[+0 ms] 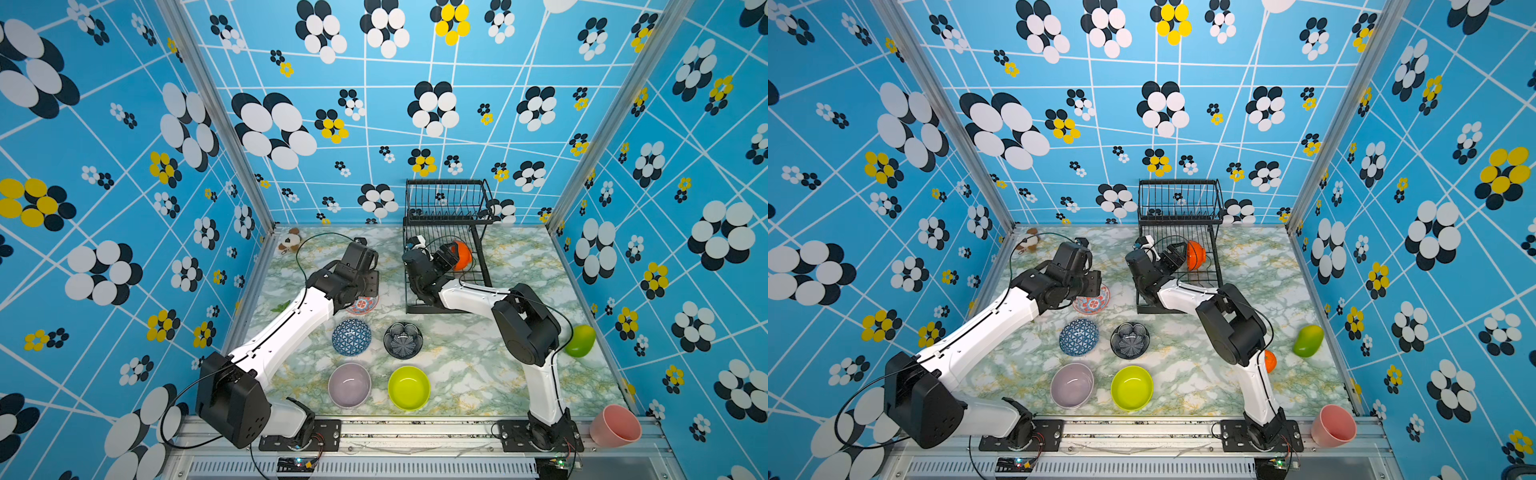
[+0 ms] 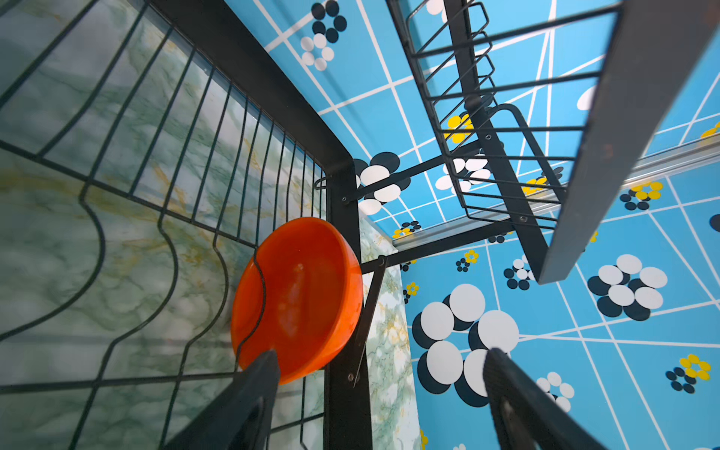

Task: Load bowls into a dish rack
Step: Place the bowl in the dish rack.

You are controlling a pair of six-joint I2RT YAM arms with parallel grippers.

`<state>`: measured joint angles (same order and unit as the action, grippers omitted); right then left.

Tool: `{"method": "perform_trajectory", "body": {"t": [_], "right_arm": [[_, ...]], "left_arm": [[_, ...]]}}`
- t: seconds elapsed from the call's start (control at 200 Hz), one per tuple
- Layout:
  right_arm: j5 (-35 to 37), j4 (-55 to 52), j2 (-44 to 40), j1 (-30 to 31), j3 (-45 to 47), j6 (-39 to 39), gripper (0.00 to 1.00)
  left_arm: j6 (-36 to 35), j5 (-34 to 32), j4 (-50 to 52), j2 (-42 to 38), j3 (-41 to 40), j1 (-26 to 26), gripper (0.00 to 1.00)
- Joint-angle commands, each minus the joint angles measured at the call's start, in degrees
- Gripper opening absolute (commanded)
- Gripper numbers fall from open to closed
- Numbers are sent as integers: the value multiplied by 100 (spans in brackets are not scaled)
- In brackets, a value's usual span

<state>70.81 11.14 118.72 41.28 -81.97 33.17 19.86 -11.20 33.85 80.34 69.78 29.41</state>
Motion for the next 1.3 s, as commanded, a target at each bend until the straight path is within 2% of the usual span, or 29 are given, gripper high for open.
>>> {"method": "perform_trajectory", "body": {"t": [0.0, 0.205, 0.345, 0.525, 0.725, 1.0, 1.16, 1.295], "right_arm": [[-265, -820, -434, 55, 133, -823, 86], [-914, -1987, -1066, 123, 328, -1902, 87], [-1760, -2633, -1762, 130, 640, -2720, 88], [-2968, -3066, -2663, 126, 1126, -3372, 90], [-4034, -4083, -3047, 117, 1140, -4326, 89], [-5827, -3980, -3509, 0, 1713, -5335, 90], [-6377, -3629, -3800, -32, 2113, -5805, 92], [-6639, -3438, -4071, -69, 2409, -6014, 92]], "left_arm": [[-34, -118, 70, -82, -98, 55, 59], [-39, -136, 69, -73, -113, 55, 59], [-50, -200, 70, -55, -109, 56, 59], [-21, -97, 67, -50, -113, 56, 59], [52, -22, 74, -35, -96, 56, 59], [18, -233, 115, 99, -88, 59, 59], [7, -268, 378, 208, 86, 74, 59], [255, -227, 1171, 298, 579, 83, 60]]}}
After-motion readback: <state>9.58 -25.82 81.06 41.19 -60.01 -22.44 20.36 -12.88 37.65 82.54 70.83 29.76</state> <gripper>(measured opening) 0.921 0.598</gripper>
